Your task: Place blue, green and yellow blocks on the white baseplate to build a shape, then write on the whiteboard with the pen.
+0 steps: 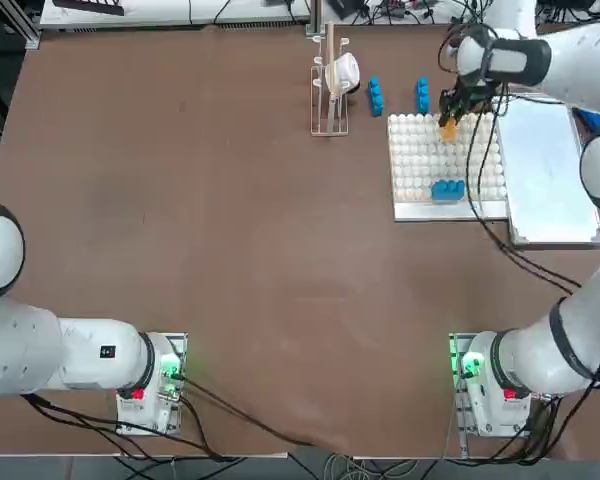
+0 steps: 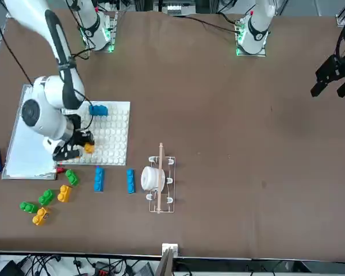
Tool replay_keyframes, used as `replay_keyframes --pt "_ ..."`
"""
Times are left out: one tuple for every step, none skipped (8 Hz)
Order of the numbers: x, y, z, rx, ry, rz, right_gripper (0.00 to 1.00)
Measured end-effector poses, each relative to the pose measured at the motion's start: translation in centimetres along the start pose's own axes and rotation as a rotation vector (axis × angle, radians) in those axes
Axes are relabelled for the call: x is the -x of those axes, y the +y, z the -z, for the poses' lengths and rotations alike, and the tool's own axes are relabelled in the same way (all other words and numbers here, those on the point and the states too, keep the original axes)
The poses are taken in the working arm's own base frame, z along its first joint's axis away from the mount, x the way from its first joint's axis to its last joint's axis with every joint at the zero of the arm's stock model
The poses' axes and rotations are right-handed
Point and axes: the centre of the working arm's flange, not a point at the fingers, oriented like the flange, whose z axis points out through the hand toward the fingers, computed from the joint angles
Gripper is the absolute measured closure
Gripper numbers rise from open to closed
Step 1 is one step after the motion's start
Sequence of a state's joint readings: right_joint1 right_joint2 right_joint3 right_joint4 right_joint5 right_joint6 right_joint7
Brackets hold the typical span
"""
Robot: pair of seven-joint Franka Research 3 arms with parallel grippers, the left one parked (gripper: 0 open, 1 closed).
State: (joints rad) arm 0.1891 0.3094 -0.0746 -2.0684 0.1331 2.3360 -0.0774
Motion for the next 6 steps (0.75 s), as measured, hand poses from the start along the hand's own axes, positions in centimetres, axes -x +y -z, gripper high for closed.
replay_keyframes --pt "1.9 -0.7 -0.4 0.001 0.009 -0.028 0.59" --pt "3.5 -1.2 -0.7 0.001 0.012 -0.057 0.59" --pt "4.9 -1.5 -1.0 0.0 0.018 -0.089 0.59" --pt "6.0 -1.8 -1.3 0.001 0.028 -0.117 0.59" --pt "6.9 -2.3 -1.7 0.001 0.035 -0.142 0.59" --pt "7.6 -2.9 -2.2 0.002 0.033 -0.157 0.59"
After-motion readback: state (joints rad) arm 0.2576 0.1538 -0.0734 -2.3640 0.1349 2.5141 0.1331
